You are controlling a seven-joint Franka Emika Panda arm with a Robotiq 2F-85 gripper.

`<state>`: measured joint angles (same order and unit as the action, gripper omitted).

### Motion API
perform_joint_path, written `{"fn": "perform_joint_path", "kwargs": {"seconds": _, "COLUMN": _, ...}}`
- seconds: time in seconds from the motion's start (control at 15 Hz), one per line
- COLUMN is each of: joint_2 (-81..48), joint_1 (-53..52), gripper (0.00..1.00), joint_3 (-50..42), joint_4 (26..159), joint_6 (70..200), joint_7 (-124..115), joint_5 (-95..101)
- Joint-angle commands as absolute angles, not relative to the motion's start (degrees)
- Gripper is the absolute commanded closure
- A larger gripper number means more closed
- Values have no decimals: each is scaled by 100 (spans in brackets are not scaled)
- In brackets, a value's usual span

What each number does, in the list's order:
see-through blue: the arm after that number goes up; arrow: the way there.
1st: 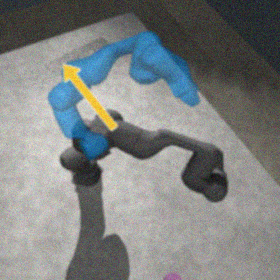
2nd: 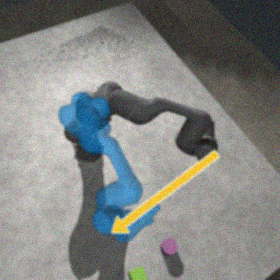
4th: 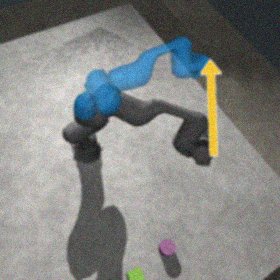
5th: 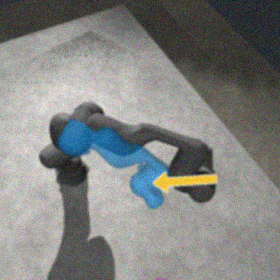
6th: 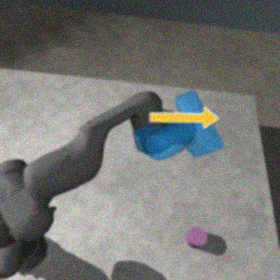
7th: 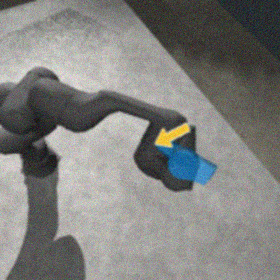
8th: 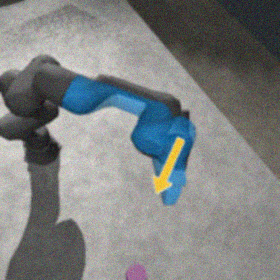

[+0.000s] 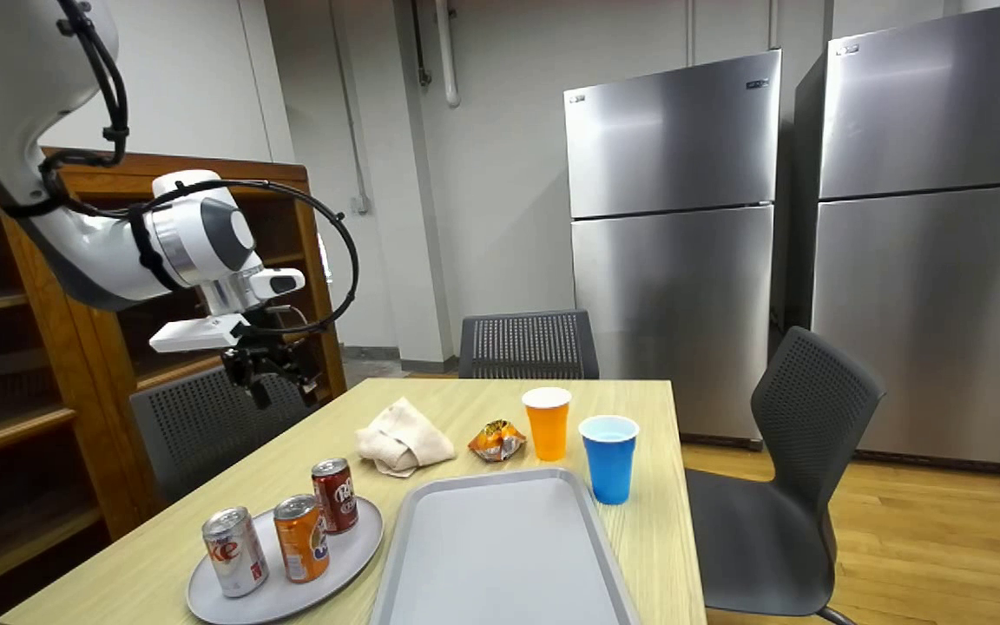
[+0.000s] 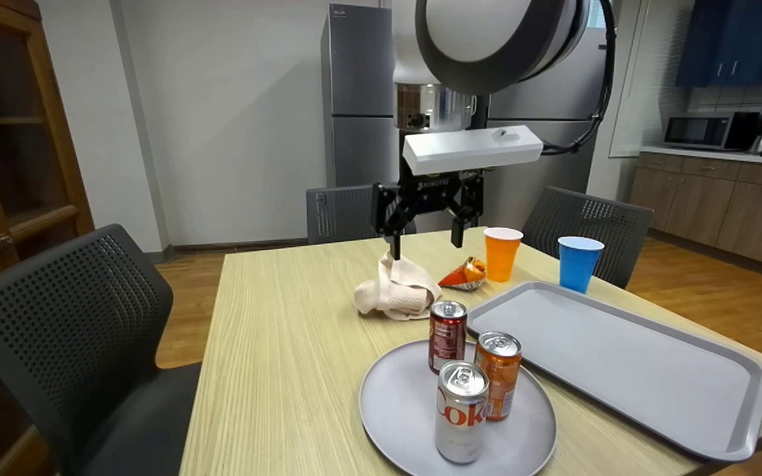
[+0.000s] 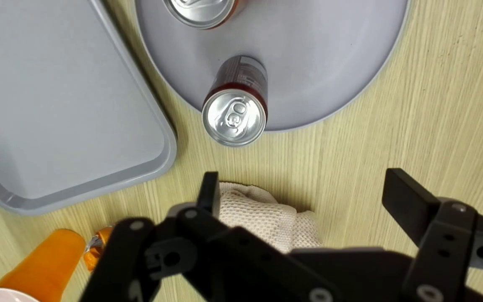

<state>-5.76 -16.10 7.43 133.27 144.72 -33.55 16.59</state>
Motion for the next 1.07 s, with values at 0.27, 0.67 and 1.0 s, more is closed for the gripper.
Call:
{"fn": "perform_joint_path", "kwargs": {"seconds": 0.27, "joint_2": -749, "joint_1": -1636, "gripper": 0, "joint_3": 765, "joint_4": 13360, "joint_6": 14278, "joint_7": -4345, "joint_5": 2143}}
{"fn": "perform_joint_path", "kwargs": {"seconds": 0.67, "joint_2": -1214, "joint_1": -1618, "gripper": 0, "joint_3": 618, "joint_4": 13281, "joint_6": 14504, "joint_7": -4202, "joint_5": 2052}}
{"fn": "perform_joint_path", "kwargs": {"seconds": 1.0, "joint_2": -1558, "joint_1": -1566, "gripper": 0, "joint_3": 511, "joint_4": 13216, "joint_6": 14949, "joint_7": -3924, "joint_5": 1774}}
